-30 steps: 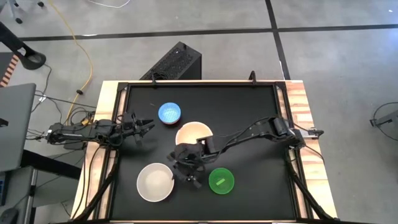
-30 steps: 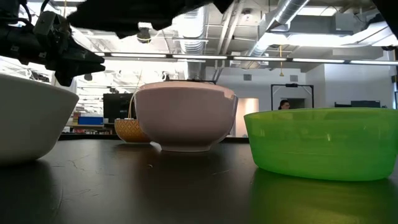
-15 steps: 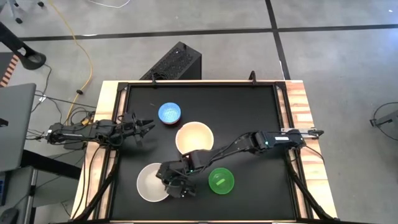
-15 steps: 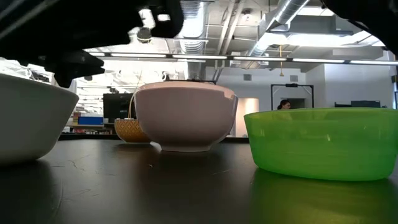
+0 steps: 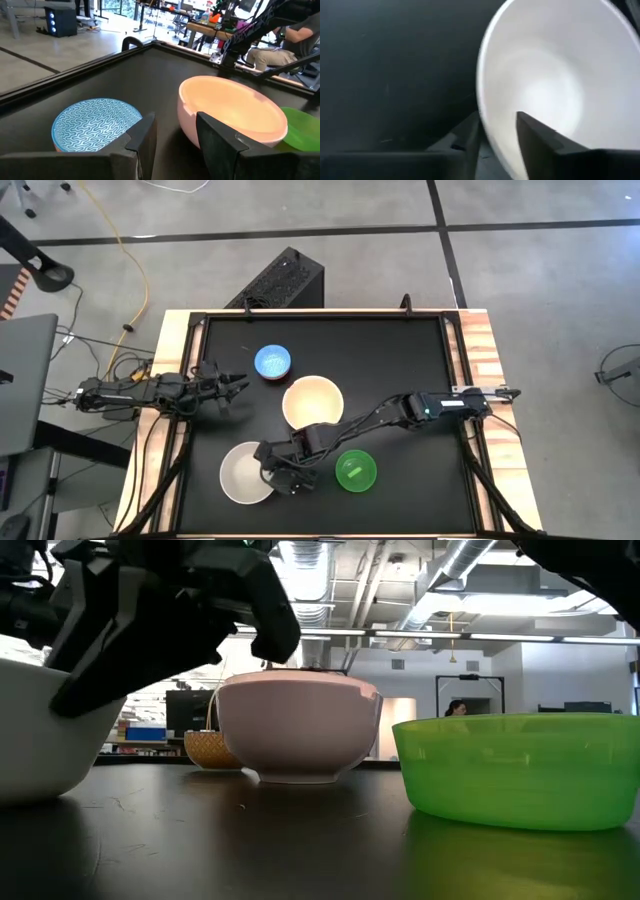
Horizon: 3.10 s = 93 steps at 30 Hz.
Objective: Nest bowls inside each other by size order
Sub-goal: Stack the gray bowl on top of the light orange bowl
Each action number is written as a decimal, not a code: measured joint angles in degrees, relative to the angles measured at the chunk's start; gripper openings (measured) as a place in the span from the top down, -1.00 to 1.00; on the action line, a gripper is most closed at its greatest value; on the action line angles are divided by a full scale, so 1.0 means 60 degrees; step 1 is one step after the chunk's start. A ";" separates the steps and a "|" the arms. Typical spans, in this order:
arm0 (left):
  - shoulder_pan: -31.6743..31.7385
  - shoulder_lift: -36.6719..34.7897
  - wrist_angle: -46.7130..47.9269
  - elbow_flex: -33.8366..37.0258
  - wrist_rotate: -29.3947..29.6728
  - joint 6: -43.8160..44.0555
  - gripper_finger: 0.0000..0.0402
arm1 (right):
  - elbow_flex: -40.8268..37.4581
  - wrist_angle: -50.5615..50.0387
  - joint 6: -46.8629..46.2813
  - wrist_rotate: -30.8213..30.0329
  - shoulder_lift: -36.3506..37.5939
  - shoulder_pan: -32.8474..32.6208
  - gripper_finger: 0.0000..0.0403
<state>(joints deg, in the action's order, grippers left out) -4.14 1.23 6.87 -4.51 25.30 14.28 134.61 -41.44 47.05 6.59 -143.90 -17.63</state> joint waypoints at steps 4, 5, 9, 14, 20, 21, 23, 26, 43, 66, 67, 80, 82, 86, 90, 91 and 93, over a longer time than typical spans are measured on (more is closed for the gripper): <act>0.0000 0.0002 0.0013 0.0000 -0.0004 0.0005 0.36 | -0.0001 -0.0143 0.0270 0.0025 -0.0182 -0.0026 0.70; 0.0000 -0.0002 0.0022 0.0000 -0.0004 0.0012 0.36 | -0.0007 -0.0108 0.0331 -0.0105 -0.0197 -0.0058 0.82; 0.0000 -0.0002 0.0044 0.0000 -0.0076 0.0096 0.36 | 0.0047 -0.0202 0.0535 -0.0598 -0.0041 -0.0238 0.92; 0.0000 -0.0002 0.0335 0.0000 -0.0407 0.0501 0.36 | 0.0033 -0.0737 0.0149 -0.0893 0.0596 -0.0528 0.96; -0.0004 0.0049 0.0603 -0.0036 -0.1149 0.1246 0.36 | 0.0092 -0.3262 -0.2300 -0.1179 0.3048 -0.0372 0.97; -0.0004 0.0049 0.0609 -0.0036 -0.1296 0.1326 0.36 | 0.0091 -0.3587 -0.2700 -0.1390 0.3322 -0.0281 0.97; -0.0004 0.0045 0.0620 -0.0036 -0.1432 0.1438 0.36 | 0.0072 -0.4273 -0.3273 -0.1772 0.3574 -0.0007 0.97; -0.0004 0.0045 0.0605 -0.0036 -0.1372 0.1479 0.36 | 0.0016 -0.4684 -0.3705 -0.1777 0.3701 0.0487 0.97; -0.0004 0.0045 0.0631 -0.0033 -0.1358 0.1489 0.36 | -0.2849 -0.4332 -0.4722 -0.1931 0.3944 0.1609 0.97; -0.0004 0.0045 0.0642 -0.0026 -0.1376 0.1497 0.36 | -0.3115 -0.4146 -0.5927 -0.2637 0.3934 0.0940 0.97; -0.0004 0.0045 0.0642 -0.0026 -0.1383 0.1497 0.36 | -0.3115 -0.4112 -0.6024 -0.2630 0.3934 0.0933 0.97; -0.0001 0.0045 0.0649 -0.0022 -0.1421 0.1519 0.36 | -0.4079 -0.3428 -0.6352 -0.2606 0.3912 0.0889 0.96; 0.0000 0.0045 0.0649 -0.0022 -0.1424 0.1519 0.36 | -0.4337 -0.3250 -0.6293 -0.2657 0.3940 0.0882 0.96; 0.0000 0.0045 0.0649 -0.0018 -0.1421 0.1519 0.36 | -0.4484 -0.3157 -0.6306 -0.2678 0.3963 0.0885 0.95; -0.0002 0.0045 0.0649 -0.0018 -0.1412 0.1519 0.36 | -0.4486 -0.3066 -0.6326 -0.2669 0.3960 0.0836 0.95; 0.0000 0.0045 0.0649 -0.0018 -0.1397 0.1519 0.36 | -0.4492 -0.3043 -0.6351 -0.2679 0.3960 0.0825 0.93; 0.0000 0.0045 0.0649 -0.0018 -0.1384 0.1519 0.36 | -0.4495 -0.3012 -0.6501 -0.2672 0.3956 0.0827 0.89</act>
<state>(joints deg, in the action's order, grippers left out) -4.14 1.50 10.76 -4.62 16.99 23.40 107.63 -59.51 8.04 -9.44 -120.16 -12.67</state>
